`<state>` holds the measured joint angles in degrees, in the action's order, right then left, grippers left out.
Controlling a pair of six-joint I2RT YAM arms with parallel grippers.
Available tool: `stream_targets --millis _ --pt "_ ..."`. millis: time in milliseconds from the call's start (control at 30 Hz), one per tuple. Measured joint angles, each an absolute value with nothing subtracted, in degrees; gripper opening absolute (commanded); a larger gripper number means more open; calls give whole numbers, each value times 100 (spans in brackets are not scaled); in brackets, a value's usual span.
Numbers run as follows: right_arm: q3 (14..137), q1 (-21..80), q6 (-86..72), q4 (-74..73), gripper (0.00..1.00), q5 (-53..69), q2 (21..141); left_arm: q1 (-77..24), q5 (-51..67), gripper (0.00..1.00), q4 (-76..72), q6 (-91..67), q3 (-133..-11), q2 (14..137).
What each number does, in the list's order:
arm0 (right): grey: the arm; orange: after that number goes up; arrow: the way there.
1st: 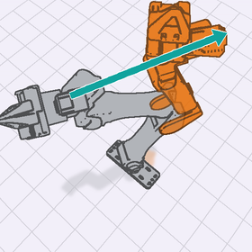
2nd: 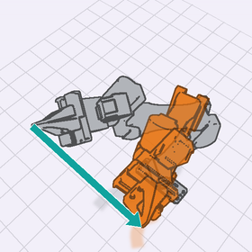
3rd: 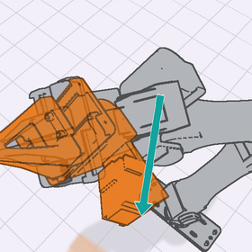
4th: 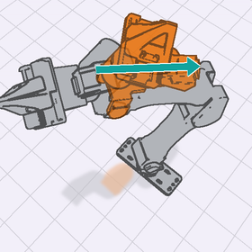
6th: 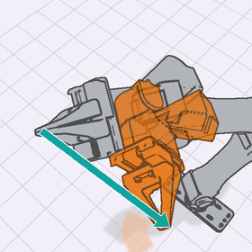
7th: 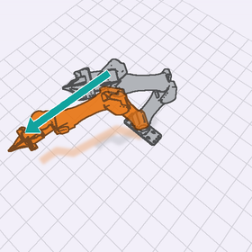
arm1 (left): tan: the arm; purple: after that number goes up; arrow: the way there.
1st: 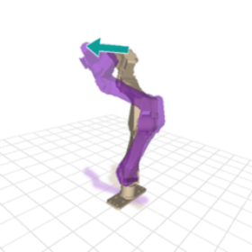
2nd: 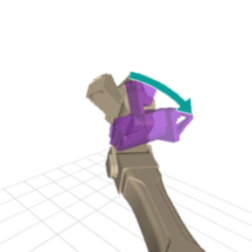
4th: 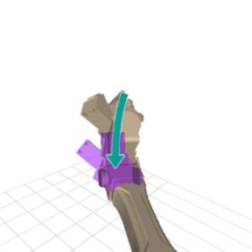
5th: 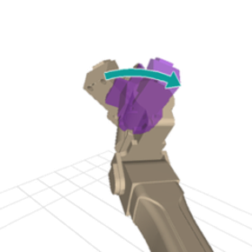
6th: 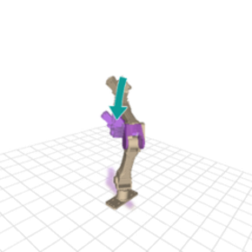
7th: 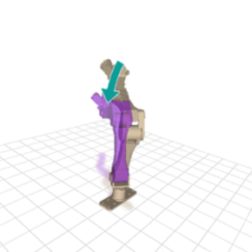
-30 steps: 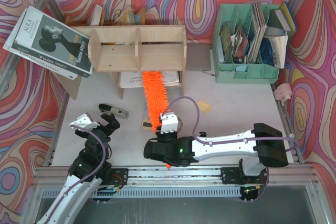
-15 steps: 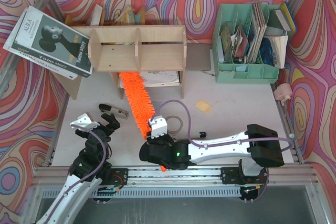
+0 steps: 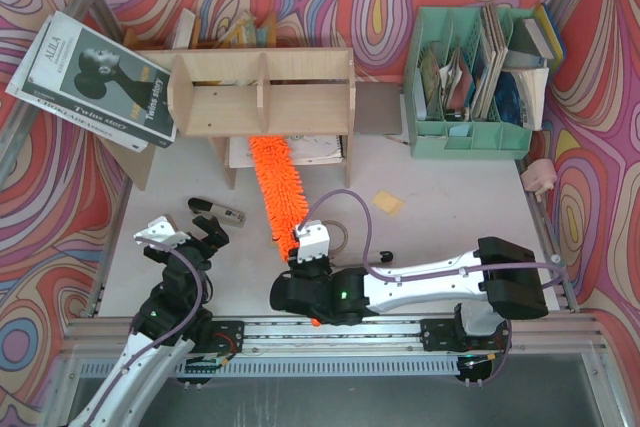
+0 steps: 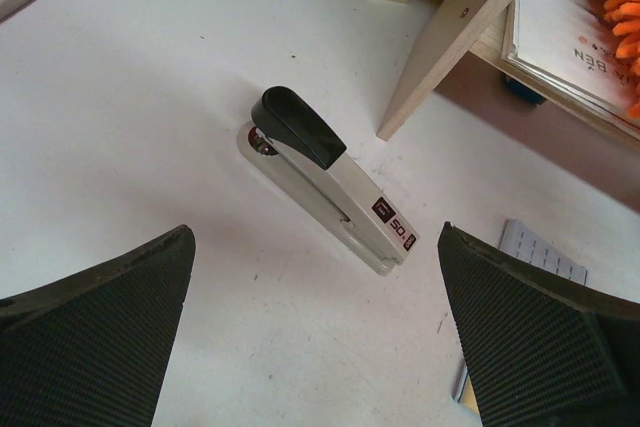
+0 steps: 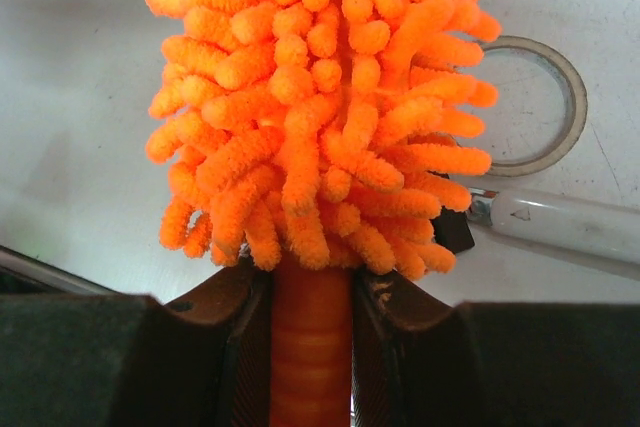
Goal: Dust the bookshelf with a duster
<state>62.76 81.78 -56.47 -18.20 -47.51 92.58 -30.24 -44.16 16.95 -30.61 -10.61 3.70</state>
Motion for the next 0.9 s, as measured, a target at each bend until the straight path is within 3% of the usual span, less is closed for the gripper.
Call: stream_targets --millis 500,900 --pt "6608 8549 -5159 -1730 0 -4733 9601 -3024 -4416 98 1695 -3061 -1061 377" --pt "6560 9231 -5666 -2567 0 -5120 9524 -3024 -4414 98 1673 -3061 -1061 499"
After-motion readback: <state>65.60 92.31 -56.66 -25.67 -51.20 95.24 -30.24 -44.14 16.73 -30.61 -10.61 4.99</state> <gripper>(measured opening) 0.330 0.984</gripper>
